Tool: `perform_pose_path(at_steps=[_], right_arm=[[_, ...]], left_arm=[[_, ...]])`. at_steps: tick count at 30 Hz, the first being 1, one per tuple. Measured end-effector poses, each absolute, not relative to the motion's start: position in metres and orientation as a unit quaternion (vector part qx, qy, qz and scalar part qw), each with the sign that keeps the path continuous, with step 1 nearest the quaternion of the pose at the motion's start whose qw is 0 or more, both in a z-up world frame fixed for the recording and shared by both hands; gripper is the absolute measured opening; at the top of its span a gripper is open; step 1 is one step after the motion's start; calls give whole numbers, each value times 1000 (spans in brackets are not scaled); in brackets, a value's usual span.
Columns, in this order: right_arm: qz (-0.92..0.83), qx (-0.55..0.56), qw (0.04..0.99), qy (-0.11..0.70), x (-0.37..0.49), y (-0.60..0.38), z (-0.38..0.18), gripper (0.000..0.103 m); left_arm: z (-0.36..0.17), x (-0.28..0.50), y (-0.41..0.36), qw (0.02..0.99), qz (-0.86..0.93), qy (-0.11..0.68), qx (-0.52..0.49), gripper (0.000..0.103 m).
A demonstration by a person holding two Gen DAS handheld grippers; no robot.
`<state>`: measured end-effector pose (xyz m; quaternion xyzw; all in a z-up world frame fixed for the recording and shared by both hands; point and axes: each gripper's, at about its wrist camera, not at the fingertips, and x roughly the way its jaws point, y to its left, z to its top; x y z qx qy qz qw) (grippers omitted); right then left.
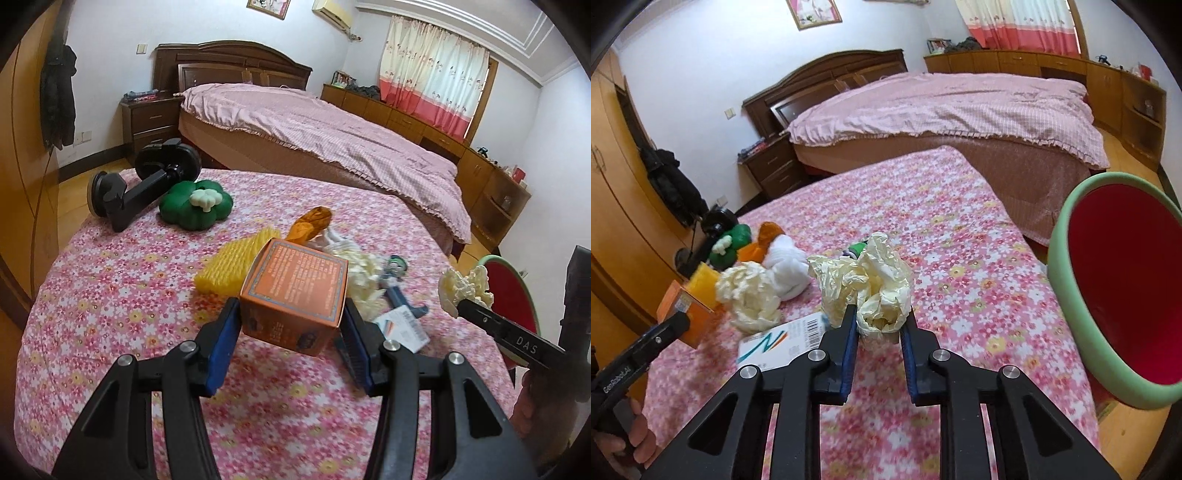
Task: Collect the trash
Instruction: 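Grasp the orange box with the left tool while the right tool grasps crumpled tissue, then carry both items over the red bucket and open both tools to drop them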
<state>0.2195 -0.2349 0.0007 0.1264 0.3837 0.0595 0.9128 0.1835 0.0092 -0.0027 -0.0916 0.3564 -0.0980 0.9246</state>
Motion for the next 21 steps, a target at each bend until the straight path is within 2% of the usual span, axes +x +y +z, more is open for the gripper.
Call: perform_pose_path(at_steps=[21], right_arm=[[11, 137, 940, 312, 139, -271, 64, 22]], left_arm=[[44, 149, -50, 929, -176, 319, -65, 54]])
